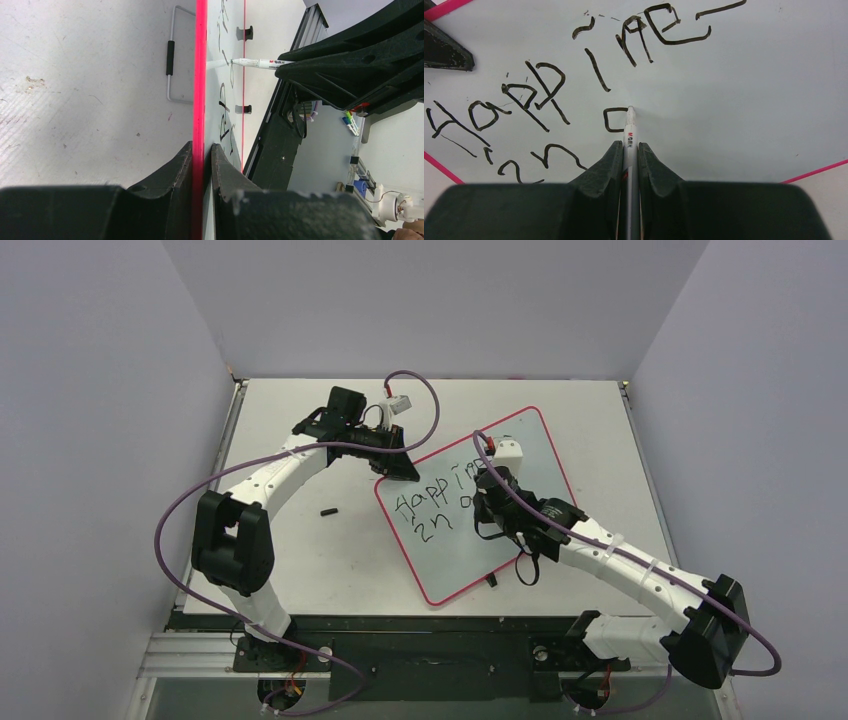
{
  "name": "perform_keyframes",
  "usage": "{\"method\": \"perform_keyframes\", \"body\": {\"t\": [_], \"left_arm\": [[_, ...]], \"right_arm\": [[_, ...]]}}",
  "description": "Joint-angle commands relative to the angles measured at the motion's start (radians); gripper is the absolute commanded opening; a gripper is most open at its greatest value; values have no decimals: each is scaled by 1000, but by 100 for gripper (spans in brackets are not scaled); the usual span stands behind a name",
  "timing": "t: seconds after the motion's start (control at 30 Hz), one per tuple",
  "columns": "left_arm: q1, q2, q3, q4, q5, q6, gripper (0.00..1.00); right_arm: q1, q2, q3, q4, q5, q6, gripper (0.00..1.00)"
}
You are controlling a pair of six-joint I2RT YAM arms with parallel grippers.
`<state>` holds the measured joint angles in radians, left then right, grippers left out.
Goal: Write a sentence on the whiteboard
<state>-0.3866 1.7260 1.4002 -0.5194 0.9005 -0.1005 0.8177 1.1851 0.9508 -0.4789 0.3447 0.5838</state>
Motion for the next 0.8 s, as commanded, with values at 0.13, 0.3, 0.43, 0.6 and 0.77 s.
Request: {"method": "perform_keyframes", "body": {"t": [0.13, 0.3, 0.43, 0.6, 0.77], "left_arm": [[-17, -54, 34, 46, 16, 35, 0], [-17, -57, 35, 41, 12, 37, 0], [-17, -63, 34, 35, 11, 36, 0], [-18, -62, 40, 29, 8, 36, 0], [-18, -54, 51, 15, 6, 43, 0]], "right_arm": [[-4, -18, -77, 19, -20, 18, 0], [12, -49, -133, 14, -41, 40, 0], [37, -73, -182, 11, -41, 65, 0], [72, -96, -213, 3, -27, 101, 0], [107, -117, -246, -13, -14, 131, 0]]}}
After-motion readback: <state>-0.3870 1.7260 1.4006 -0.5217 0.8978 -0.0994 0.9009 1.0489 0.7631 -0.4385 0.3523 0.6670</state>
